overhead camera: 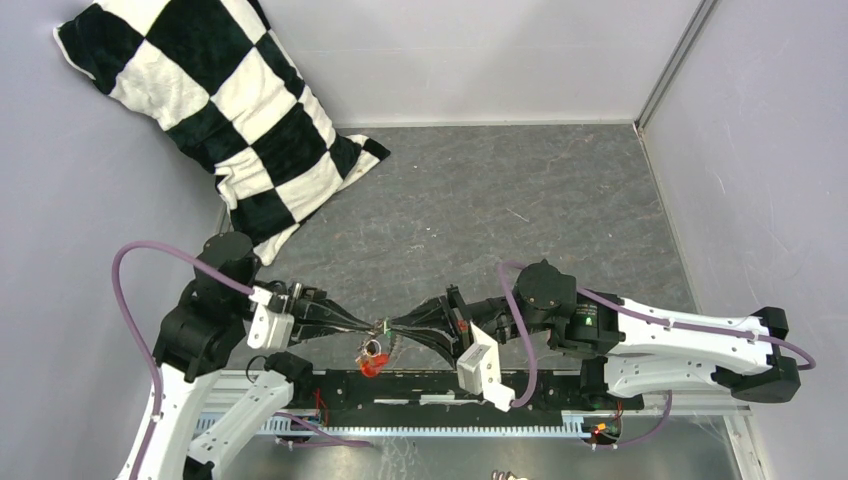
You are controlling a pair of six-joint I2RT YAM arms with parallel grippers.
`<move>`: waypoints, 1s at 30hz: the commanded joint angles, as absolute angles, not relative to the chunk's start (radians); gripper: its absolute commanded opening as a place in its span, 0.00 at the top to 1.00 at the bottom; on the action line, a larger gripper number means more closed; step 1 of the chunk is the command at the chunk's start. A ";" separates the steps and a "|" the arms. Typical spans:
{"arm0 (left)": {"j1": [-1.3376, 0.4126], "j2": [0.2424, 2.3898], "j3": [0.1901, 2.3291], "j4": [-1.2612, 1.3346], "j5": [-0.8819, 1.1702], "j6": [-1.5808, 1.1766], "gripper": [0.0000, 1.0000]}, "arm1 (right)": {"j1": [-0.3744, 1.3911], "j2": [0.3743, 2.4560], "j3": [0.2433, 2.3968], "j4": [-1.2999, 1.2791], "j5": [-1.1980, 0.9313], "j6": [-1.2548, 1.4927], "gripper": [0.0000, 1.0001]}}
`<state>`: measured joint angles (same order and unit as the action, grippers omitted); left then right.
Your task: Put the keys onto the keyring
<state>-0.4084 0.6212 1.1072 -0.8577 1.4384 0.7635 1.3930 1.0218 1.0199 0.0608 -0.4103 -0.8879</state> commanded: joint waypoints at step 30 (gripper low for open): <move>-0.412 0.608 1.142 -0.972 1.333 1.090 0.98 | 1.390 1.053 1.153 -0.134 -0.327 -0.948 1.00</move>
